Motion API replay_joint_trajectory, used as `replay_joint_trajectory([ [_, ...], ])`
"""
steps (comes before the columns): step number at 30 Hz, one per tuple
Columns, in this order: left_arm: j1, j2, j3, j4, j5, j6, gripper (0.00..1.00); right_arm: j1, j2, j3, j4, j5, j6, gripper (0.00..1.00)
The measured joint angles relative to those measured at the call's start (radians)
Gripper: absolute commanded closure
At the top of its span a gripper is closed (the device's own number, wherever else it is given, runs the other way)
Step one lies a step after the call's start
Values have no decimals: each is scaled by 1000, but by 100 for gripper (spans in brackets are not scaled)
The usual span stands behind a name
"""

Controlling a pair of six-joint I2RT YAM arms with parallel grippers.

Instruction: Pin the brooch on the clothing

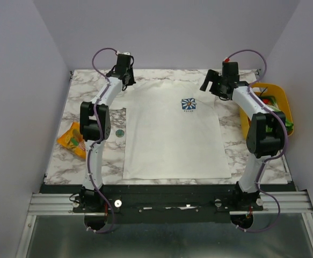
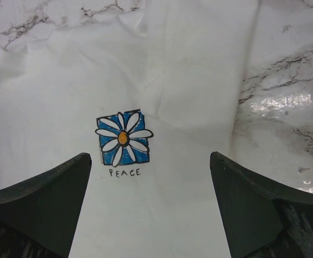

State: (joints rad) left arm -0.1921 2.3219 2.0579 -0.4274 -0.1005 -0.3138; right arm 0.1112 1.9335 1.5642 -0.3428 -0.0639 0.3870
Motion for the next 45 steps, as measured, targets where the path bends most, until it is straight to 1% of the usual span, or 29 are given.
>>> replay_joint_trajectory([
  [5,-5,75,137,-59,-4,14,100,0,3,0,-1,0,0,0],
  [11,3,151,203,-135,-19,23,100,-2,8,5,-3,-8,0,0],
  [17,14,185,214,-200,-29,22,100,-2,15,6,-3,-9,0,0],
  [25,34,185,254,-256,-103,22,100,-5,15,6,-3,-10,0,0],
  [31,68,185,258,-273,-164,22,100,-22,15,6,-3,-11,0,0],
  [38,105,192,301,-277,-227,23,100,-29,15,6,-3,-11,0,0],
  [39,109,192,303,-275,-231,23,100,-29,15,6,-3,-11,0,0],
  [40,114,192,303,-270,-234,22,96,-29,15,6,-3,-11,0,0],
  [43,127,192,303,-247,-245,27,95,-31,17,12,-10,-4,-3,0],
  [45,132,192,304,-236,-248,32,91,-31,25,34,-21,10,-7,0],
])
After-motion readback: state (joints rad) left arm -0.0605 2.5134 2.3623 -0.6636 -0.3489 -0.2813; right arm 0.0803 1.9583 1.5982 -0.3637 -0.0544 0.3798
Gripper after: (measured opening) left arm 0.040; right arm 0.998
